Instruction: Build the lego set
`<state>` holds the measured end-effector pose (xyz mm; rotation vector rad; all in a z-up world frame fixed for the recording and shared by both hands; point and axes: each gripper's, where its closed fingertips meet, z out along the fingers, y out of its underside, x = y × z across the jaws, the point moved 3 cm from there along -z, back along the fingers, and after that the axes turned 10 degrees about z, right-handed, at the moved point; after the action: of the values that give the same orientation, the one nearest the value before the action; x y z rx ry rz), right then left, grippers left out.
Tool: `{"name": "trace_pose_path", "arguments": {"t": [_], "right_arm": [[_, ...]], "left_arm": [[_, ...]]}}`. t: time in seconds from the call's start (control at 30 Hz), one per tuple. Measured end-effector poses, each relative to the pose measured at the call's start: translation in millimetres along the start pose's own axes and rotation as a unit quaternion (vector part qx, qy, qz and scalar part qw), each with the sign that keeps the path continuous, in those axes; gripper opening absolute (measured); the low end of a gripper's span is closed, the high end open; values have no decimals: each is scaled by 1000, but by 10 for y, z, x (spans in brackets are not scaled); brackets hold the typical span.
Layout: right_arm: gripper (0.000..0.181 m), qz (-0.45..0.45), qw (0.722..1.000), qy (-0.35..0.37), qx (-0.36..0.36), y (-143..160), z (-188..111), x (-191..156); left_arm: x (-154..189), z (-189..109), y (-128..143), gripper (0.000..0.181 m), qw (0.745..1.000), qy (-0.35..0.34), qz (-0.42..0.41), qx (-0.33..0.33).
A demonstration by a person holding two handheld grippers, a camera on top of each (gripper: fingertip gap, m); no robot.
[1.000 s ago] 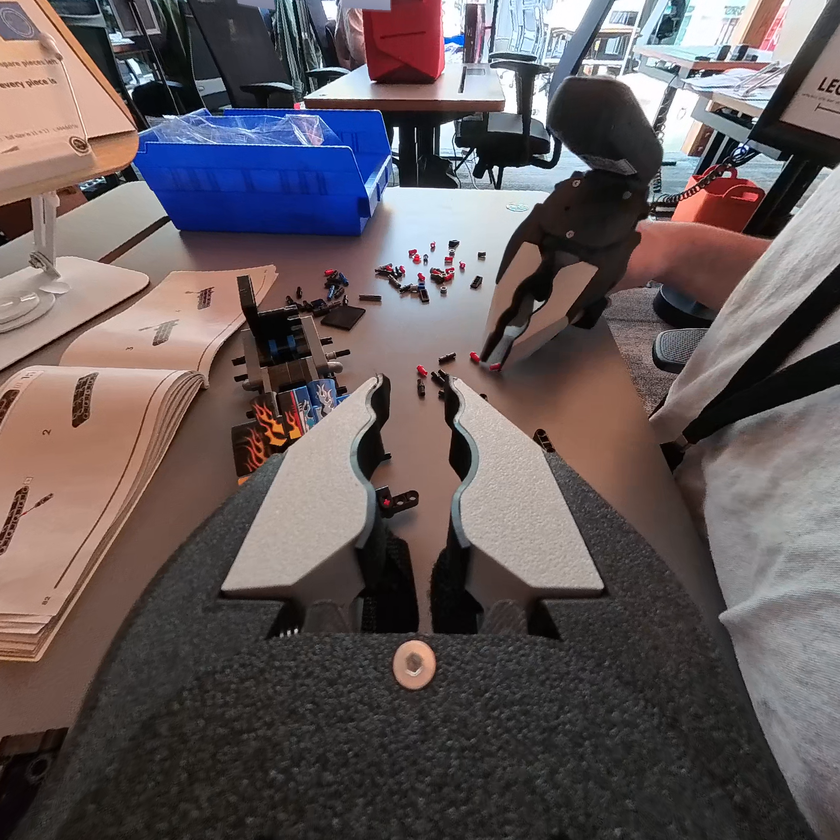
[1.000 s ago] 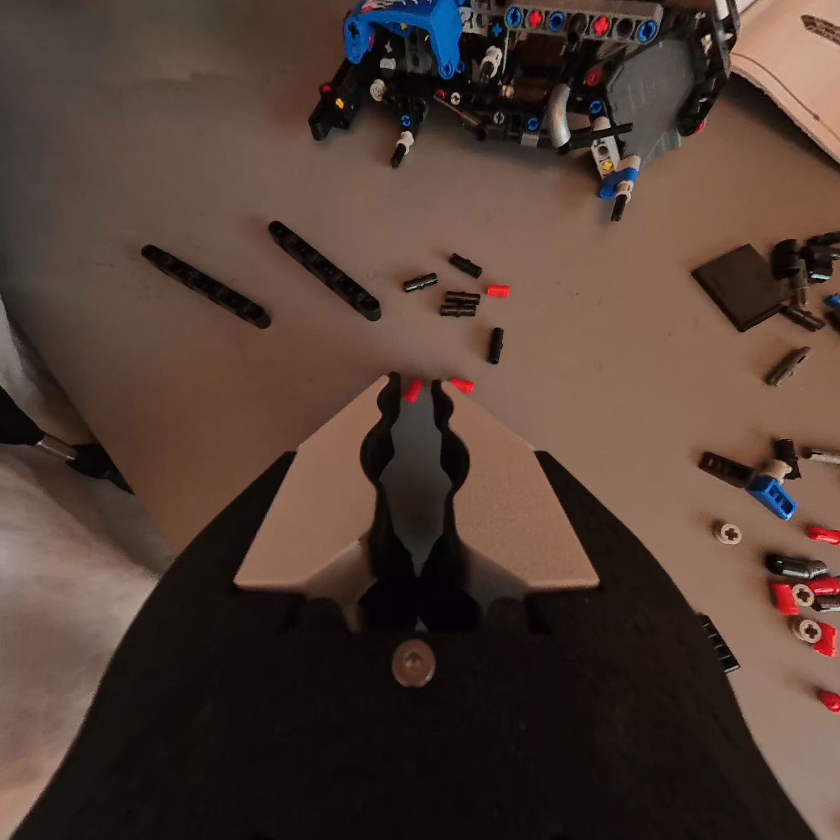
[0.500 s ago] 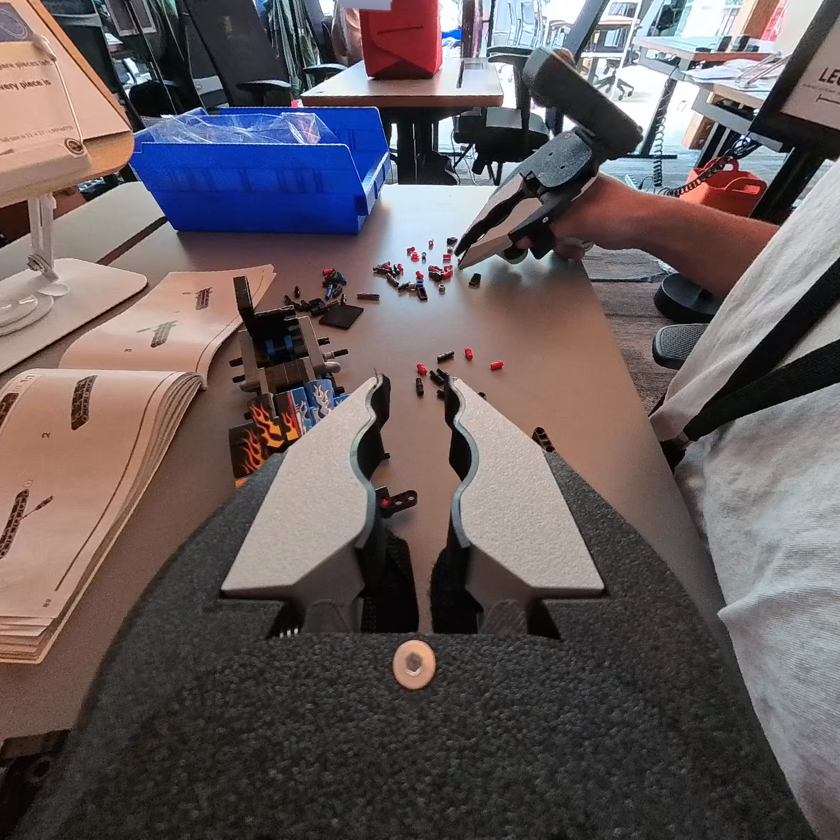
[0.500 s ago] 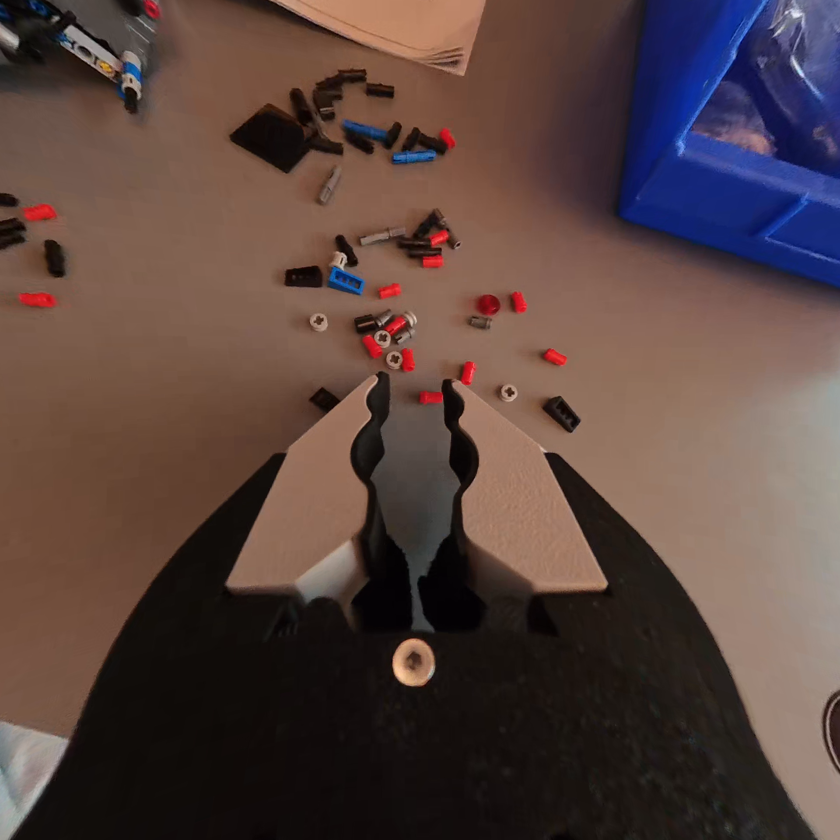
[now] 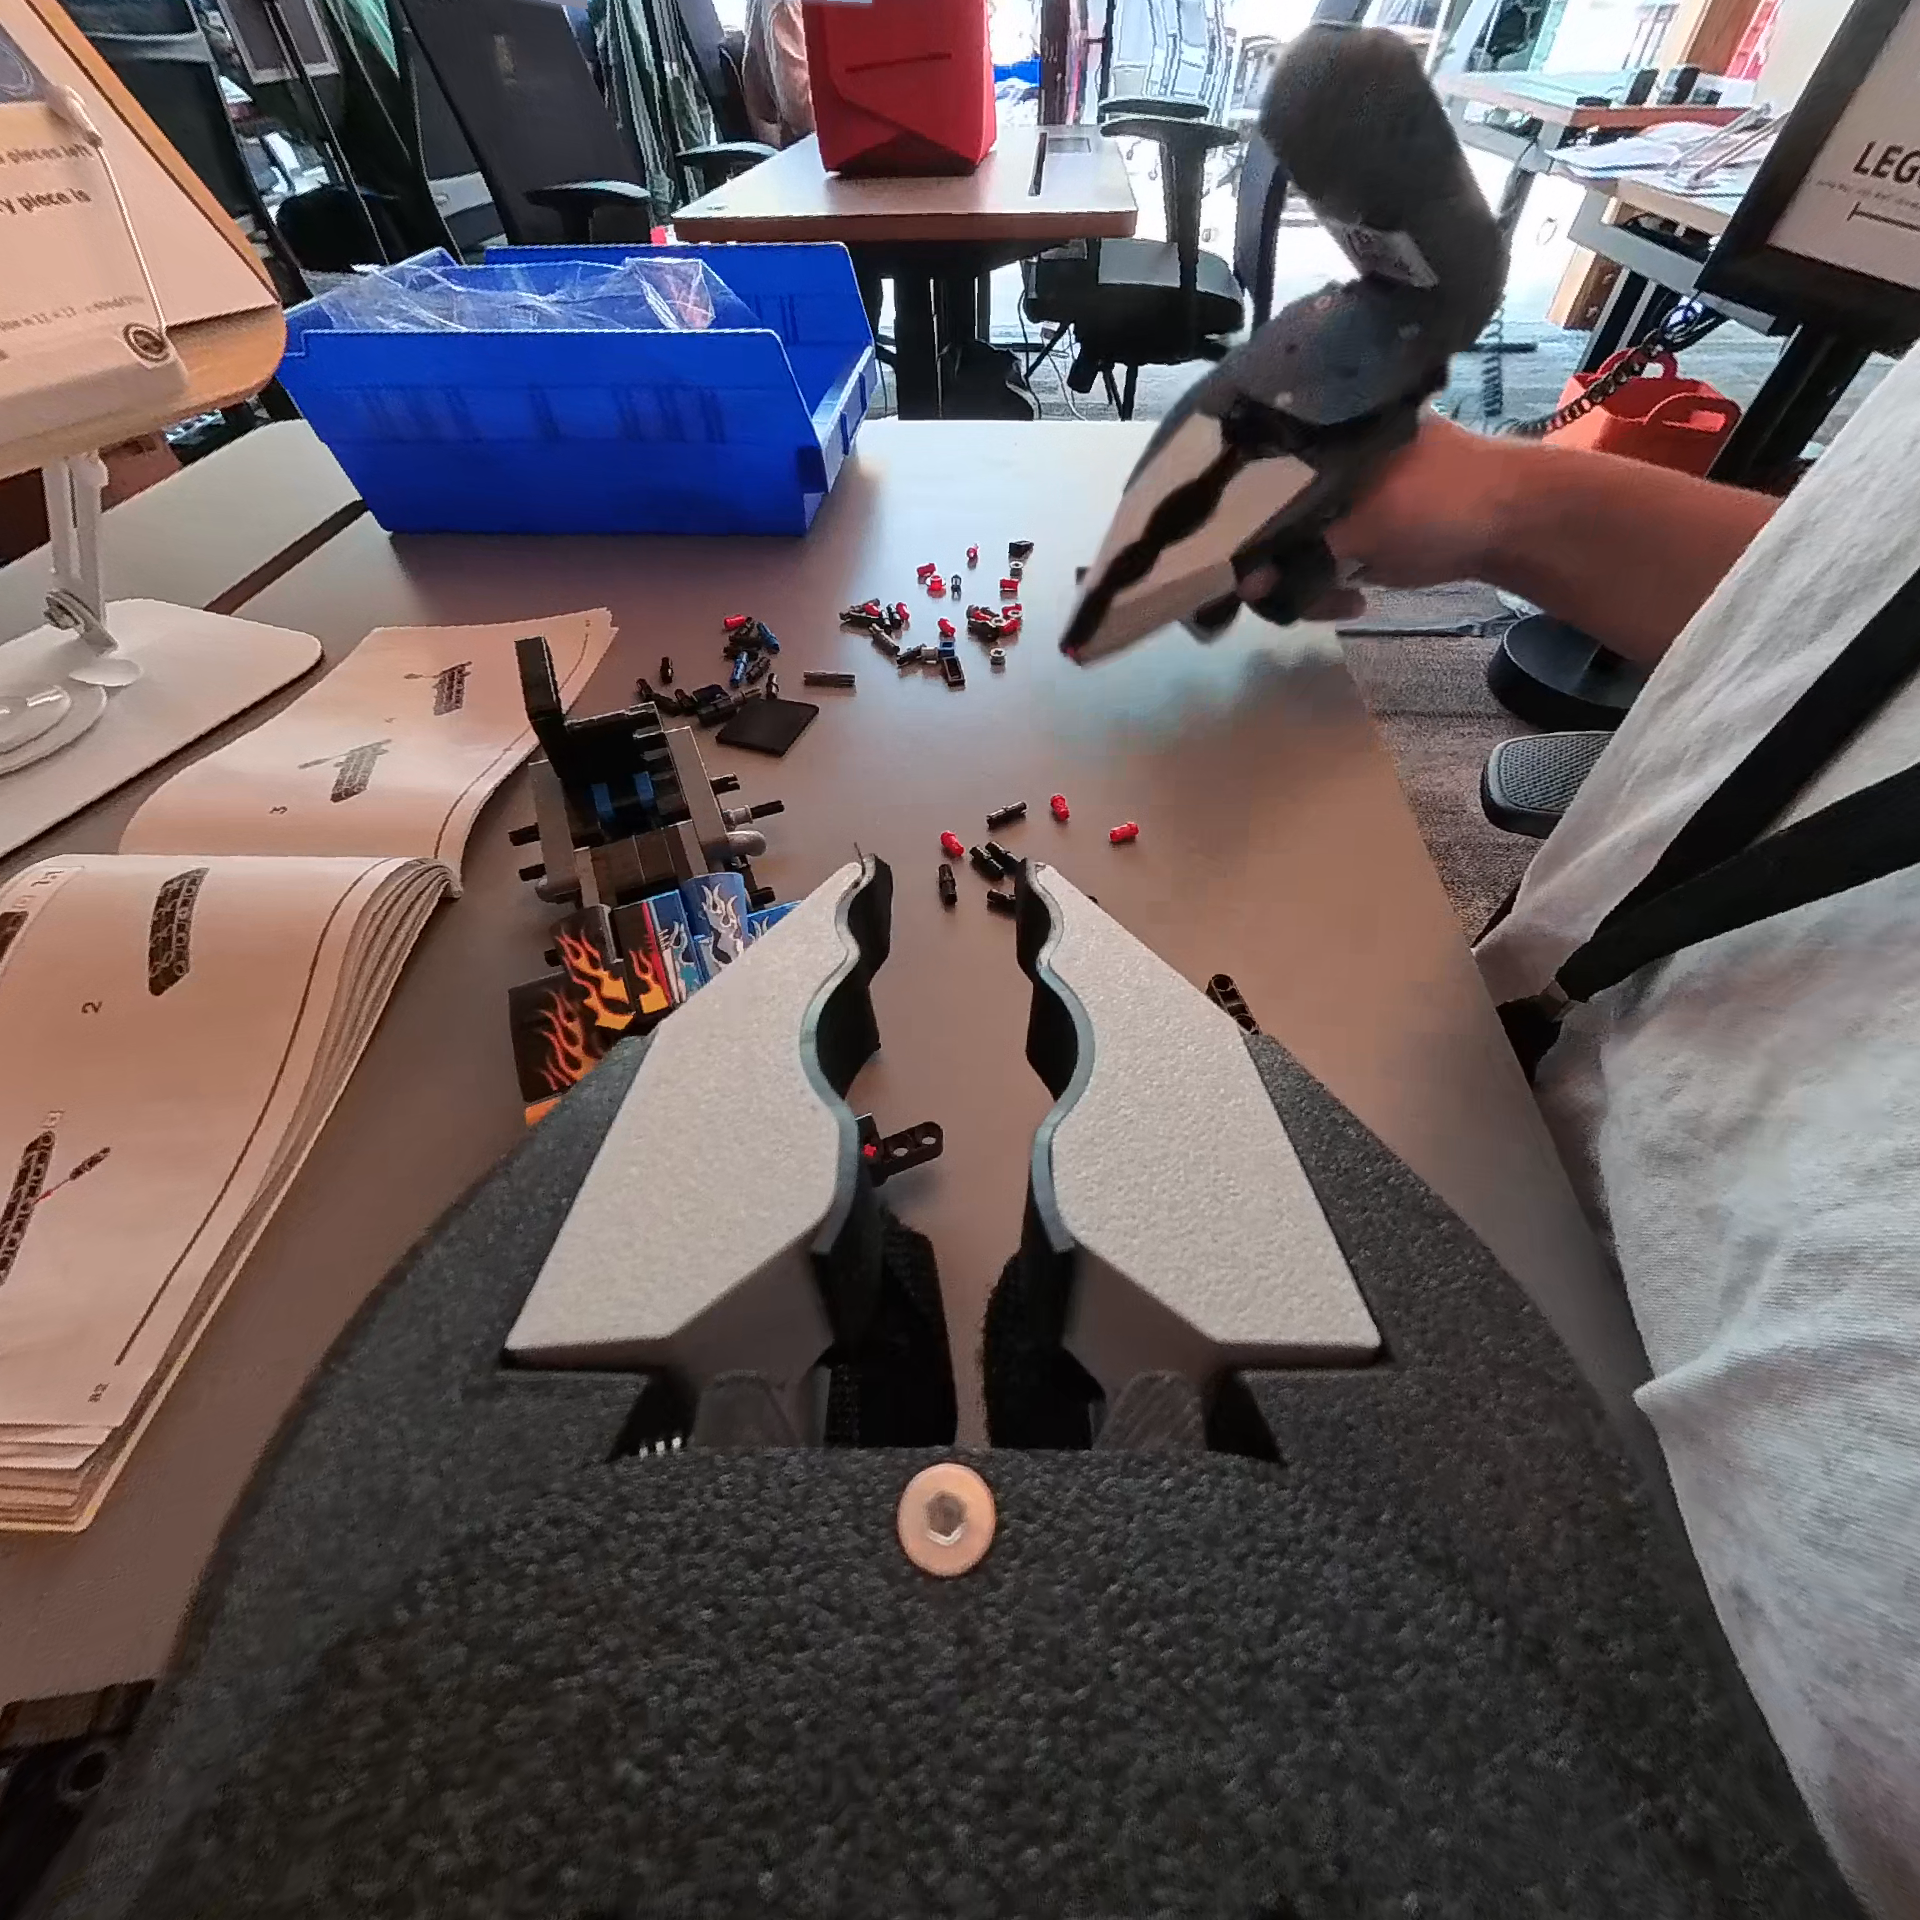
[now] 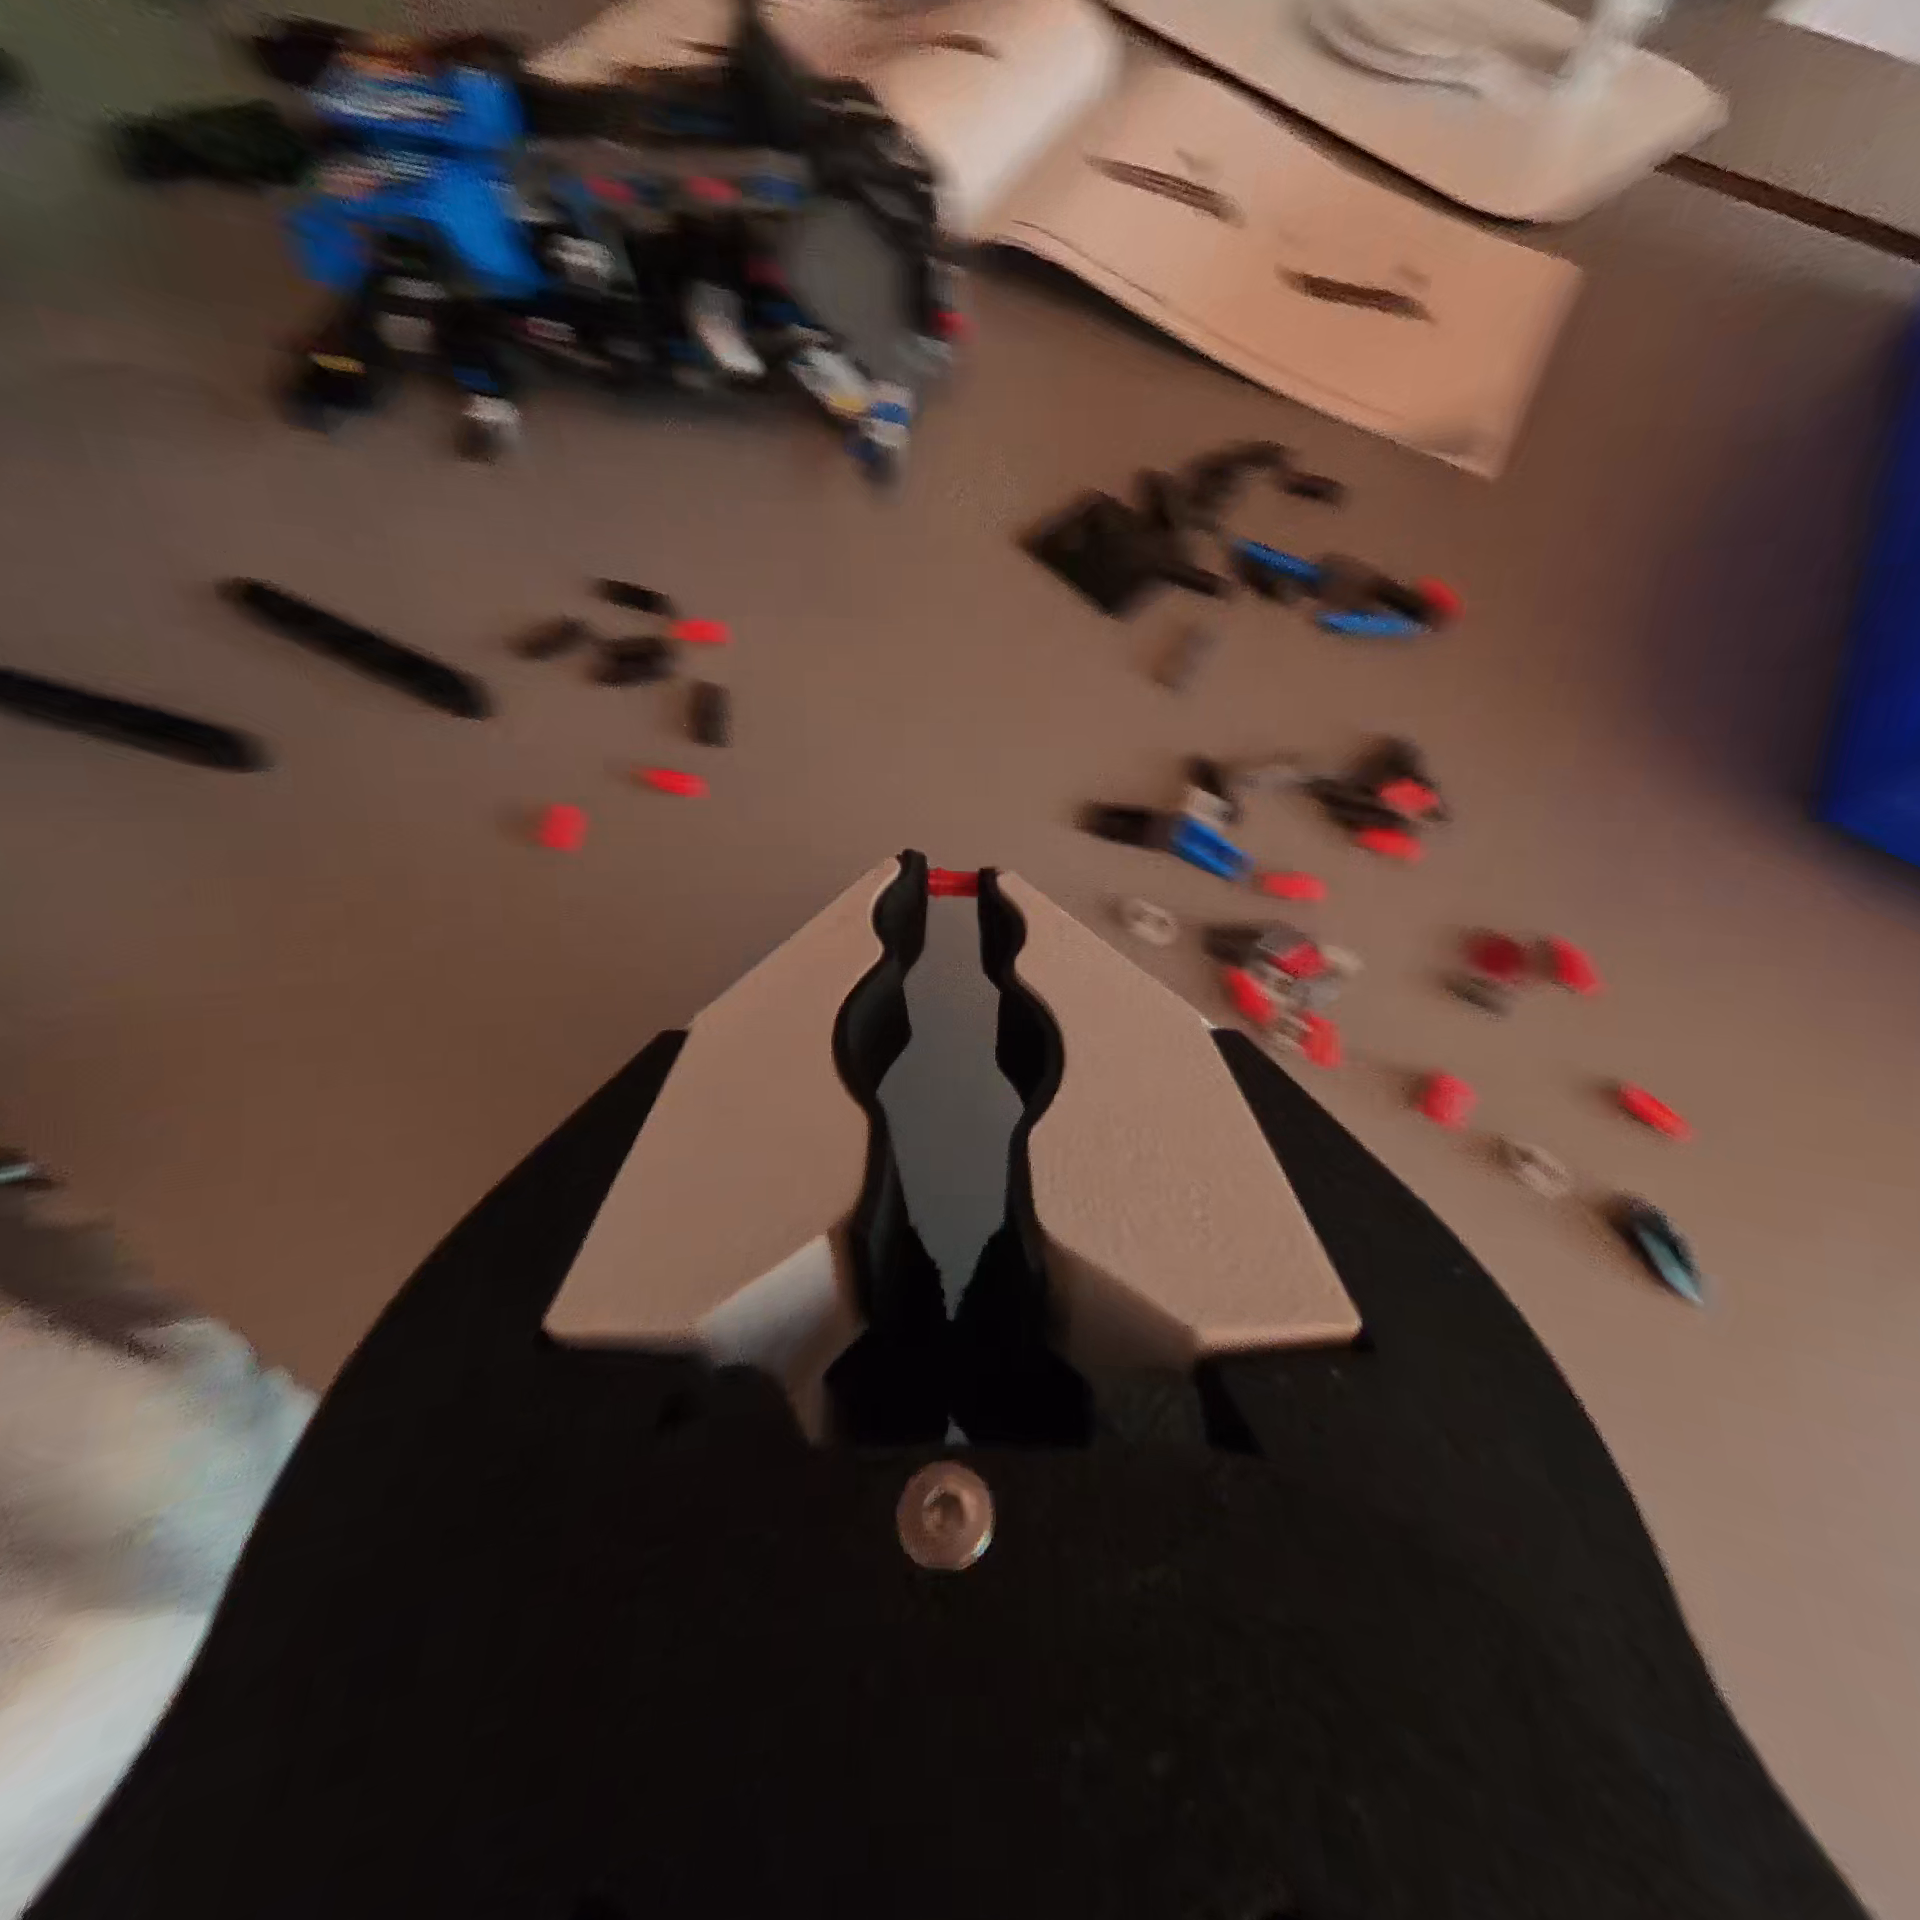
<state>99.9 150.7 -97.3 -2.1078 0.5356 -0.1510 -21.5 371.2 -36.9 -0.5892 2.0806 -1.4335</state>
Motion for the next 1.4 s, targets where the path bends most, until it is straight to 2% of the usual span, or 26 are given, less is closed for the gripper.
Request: {"name": "trace_pose_path", "arguments": {"t": [0.07, 0.17, 0.3, 0.47, 0.53, 0.63, 0.67, 0.73, 0.93, 1.07, 1.17, 1.27, 1.33, 1.4], "right_arm": [[9, -25, 998, -63, -18, 16, 132, -389], [9, -65, 994, -74, -43, 99, 263, -599], [9, -69, 993, -63, -71, 164, 342, -606], [14, -58, 994, -69, -54, 116, 308, -580], [18, -37, 998, -45, -16, 21, 188, -373], [22, 20, 997, 70, 8, -19, -34, 325], [23, 43, 992, 120, 12, 18, -98, 596], [27, 77, 985, 152, -4, 152, -135, 888], [19, 52, 981, 181, -43, 237, -66, 975], [5, 41, 980, 188, -50, 259, -67, 983], [4, 12, 985, 169, -11, 111, -120, 815], [4, -33, 998, 33, 33, -97, -119, 181], [4, -49, 997, -62, 25, -110, -70, -279], [4, -65, 994, -87, -5, -34, 20, -510]], "left_arm": [[3, 3, 3, 22, 1000, 1, 0, 0], [10, 5, 4, 22, 1000, 2, 2, -2], [26, 7, -5, 22, 1000, 6, 2, -2], [32, 7, -7, 22, 1000, 6, 5, -4], [31, 9, -2, 22, 1000, 7, 6, -6], [36, 11, -4, 22, 1000, 8, 6, -6], [37, 11, -3, 22, 1000, 9, 6, -7], [40, 14, 4, 22, 1000, 10, 7, -8], [51, 40, 50, 22, 1000, 14, 9, -20], [63, 48, 56, 21, 1000, 13, 15, -23], [57, 49, 65, 21, 999, 10, 19, -27], [63, 47, 52, 21, 999, 10, 20, -24], [53, 41, 43, 21, 999, 4, 23, -22], [41, 32, 31, 21, 1000, 0, 21, -17]]}}
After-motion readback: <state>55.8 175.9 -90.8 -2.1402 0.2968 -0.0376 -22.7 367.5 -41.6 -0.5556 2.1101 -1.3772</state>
